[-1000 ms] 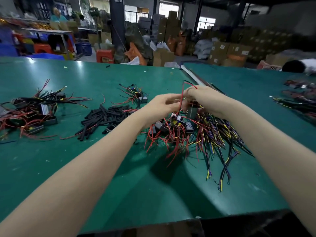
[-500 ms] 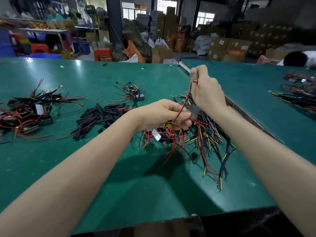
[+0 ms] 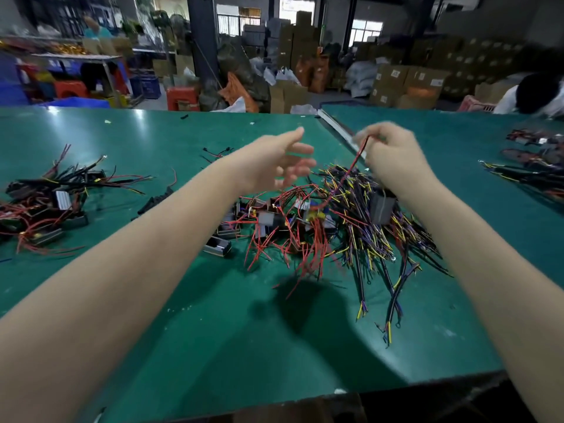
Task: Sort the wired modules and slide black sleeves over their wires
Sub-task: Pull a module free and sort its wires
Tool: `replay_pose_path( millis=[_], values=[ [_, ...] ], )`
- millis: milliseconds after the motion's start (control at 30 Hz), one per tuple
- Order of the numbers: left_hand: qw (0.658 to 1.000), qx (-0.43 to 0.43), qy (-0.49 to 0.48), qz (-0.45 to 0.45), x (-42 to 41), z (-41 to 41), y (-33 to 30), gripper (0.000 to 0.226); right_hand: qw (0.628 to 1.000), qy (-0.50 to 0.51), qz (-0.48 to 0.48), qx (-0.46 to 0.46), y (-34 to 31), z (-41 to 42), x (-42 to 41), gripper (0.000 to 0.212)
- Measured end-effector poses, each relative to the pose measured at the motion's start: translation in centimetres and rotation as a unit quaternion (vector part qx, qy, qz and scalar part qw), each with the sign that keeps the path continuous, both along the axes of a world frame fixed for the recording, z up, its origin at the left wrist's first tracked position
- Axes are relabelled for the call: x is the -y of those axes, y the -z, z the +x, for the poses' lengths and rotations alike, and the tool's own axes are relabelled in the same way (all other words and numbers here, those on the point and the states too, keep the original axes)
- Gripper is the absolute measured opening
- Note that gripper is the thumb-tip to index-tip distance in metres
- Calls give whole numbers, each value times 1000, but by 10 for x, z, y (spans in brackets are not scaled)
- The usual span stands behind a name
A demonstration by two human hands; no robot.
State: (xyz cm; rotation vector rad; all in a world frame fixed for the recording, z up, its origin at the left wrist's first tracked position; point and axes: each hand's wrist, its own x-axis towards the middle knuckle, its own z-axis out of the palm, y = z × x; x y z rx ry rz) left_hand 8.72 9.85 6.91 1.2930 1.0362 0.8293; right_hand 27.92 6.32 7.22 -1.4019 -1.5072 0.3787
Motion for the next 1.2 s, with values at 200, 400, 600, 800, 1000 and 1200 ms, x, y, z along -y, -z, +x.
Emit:
replay_pose_path(
  millis=[200,400,600,800,1000,1200],
  values=[
    [894,-400,-21,200,-13,18,-7,57,967,-35,-206,-148,33,-4,-1,26],
    [966,-162,-27,201,23,3,29,33,908,-83,-265,-314,38,-10,1,20],
    [988,-25,115,101,55,-18,67,17,878,-158,-283,-351,30,-26,4,17],
    [985,27,12,168,65,-56,92,38,957,-134,-256,-16,51,-19,14,1],
    [986,105,-75,109,68,-63,108,21,959,-168,-195,-120,81,-55,26,53],
    [979,185,-62,61,68,-74,111,24,992,97,74,25,110,-90,28,32]
  ],
)
